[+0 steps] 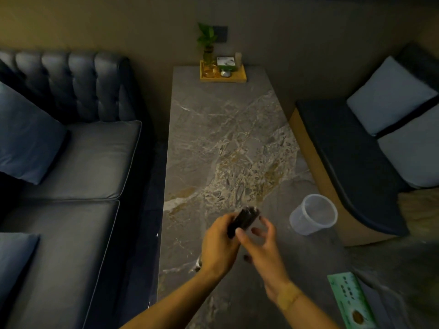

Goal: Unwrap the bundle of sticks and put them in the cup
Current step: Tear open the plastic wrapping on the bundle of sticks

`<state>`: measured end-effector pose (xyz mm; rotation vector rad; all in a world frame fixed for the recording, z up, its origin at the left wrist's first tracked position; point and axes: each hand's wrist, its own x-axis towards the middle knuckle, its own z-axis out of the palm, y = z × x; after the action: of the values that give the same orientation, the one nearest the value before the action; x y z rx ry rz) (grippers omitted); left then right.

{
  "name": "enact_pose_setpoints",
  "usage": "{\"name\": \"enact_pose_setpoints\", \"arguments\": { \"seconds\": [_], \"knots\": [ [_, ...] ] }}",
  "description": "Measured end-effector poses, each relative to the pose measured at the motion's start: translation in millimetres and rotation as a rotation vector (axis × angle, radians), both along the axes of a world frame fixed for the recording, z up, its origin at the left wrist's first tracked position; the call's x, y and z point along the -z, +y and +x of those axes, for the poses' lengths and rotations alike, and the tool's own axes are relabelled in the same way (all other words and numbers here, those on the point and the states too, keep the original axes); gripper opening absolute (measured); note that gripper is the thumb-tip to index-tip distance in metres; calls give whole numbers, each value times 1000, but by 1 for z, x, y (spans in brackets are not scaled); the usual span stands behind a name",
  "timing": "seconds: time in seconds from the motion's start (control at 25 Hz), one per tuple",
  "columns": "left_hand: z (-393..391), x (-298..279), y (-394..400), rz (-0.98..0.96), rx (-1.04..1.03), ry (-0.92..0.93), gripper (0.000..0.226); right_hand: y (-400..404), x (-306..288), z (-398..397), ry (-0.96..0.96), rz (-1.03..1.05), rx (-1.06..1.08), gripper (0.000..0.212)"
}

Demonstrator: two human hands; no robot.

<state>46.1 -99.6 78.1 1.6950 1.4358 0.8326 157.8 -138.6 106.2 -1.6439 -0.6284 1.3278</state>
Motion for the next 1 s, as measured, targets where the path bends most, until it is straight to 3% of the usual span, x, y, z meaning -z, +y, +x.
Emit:
{"name": "enact_pose_setpoints", "arguments": {
  "seconds": [0.08, 0.2, 0.28, 0.44, 0.52, 0.68, 0.84, 1.0],
  "knots": [
    [12, -2, -13, 115, 57, 48, 24, -4, -1, -9, 146, -26, 31, 83],
    [27, -5, -29, 204, 137, 137, 46, -1, -9, 2, 89, 20, 100, 44],
    [32, -10, -35, 246, 174, 215, 54, 1, -12, 20, 71, 50, 110, 29],
    [32, -26, -38, 294, 244, 194, 38, -2, -15, 64, 15, 86, 18, 12],
    [27, -36, -31, 302, 240, 113, 29, -5, -15, 87, 35, 94, -79, 9],
    [21, -56, -8, 292, 344, 110, 40, -6, -14, 118, 152, 64, -270, 46],
    [27, -69, 5, 275, 462, 189, 38, -7, -17, 126, 208, 60, -396, 34],
    [34, -73, 5, 322, 497, 176, 27, -8, -24, 131, 250, 40, -470, 37]
  ]
}}
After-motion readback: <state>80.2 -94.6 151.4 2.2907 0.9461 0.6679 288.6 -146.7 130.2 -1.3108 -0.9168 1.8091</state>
